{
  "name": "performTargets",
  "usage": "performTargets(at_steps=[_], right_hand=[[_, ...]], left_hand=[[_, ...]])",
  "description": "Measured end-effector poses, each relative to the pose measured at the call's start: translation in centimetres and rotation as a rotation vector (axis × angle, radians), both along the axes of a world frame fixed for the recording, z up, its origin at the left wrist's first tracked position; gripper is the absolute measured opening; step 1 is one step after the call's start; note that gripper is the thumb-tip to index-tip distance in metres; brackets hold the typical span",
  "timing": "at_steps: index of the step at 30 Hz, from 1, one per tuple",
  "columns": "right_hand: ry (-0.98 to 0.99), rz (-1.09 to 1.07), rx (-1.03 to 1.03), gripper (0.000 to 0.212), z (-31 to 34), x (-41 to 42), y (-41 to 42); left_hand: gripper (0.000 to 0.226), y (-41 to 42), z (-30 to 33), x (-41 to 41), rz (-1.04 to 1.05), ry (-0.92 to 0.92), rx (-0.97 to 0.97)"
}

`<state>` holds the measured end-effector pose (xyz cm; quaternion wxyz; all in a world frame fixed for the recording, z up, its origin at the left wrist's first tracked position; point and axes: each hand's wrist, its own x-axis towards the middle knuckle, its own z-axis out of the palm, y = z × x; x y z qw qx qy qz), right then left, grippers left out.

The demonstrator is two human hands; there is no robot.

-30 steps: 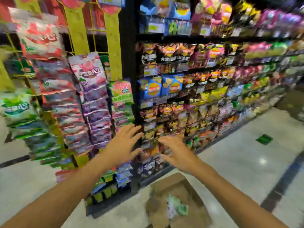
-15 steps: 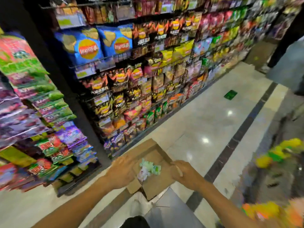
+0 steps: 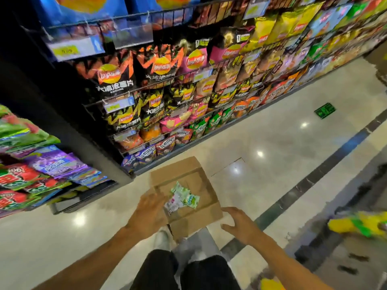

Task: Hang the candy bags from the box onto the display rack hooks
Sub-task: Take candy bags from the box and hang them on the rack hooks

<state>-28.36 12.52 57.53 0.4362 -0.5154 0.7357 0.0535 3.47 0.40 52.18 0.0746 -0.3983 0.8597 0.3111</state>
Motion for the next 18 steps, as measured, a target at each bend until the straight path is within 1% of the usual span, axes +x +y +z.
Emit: performTargets(at_steps=[1,3,4,6,7,9,11,13,15,16,18], right_hand=[[-0.007,0.009,0.015,0.056,-1.1,-0.6,-1.1],[-0.027,0.019,0.083,0.062,-4.5,-2.1,-3.0],[-0.039,0.020,0.108,0.063,-6.5,-2.9,-4.0],[-0.042,0.011,0.138,0.055,-10.9,-4.1,-6.3],[-0.050,0.016,0.148,0.052,-13.3,-4.6,-7.5],[-0.071,0.026,0.168,0.046,-19.4,-5.8,-9.0],[-0.107,0.050,0.189,0.041,-26.3,-6.6,-10.7],[-0.145,0.046,0.234,0.042,-33.7,-7.4,-11.4],[-0.148,0.103,0.257,0.045,-40.5,-7.8,-12.1],[-0.153,0.118,0.265,0.049,-43.6,-7.8,-12.4],[-0.163,0.116,0.272,0.055,-49.3,-7.6,-12.5]], left_hand=[[0.096,-0.1,-1.0,-0.3,0.071,0.030,0.014],[0.091,-0.5,-3.4,-1.3,0.184,0.077,0.030],[0.081,-0.6,-4.8,-1.7,0.213,0.074,0.044],[0.052,-0.4,-8.8,-2.5,0.225,0.004,-0.006],[0.048,0.0,-11.4,-2.8,0.220,-0.042,-0.002],[0.054,1.2,-17.4,-3.3,0.242,-0.110,0.041],[0.060,1.9,-23.6,-4.5,0.339,-0.127,0.020],[0.055,2.1,-28.9,-6.5,0.391,-0.136,0.093],[0.046,2.3,-34.1,-8.5,0.392,-0.123,0.097],[0.049,2.7,-36.9,-9.3,0.411,-0.119,0.118],[0.067,3.1,-41.8,-10.6,0.464,-0.103,0.236]])
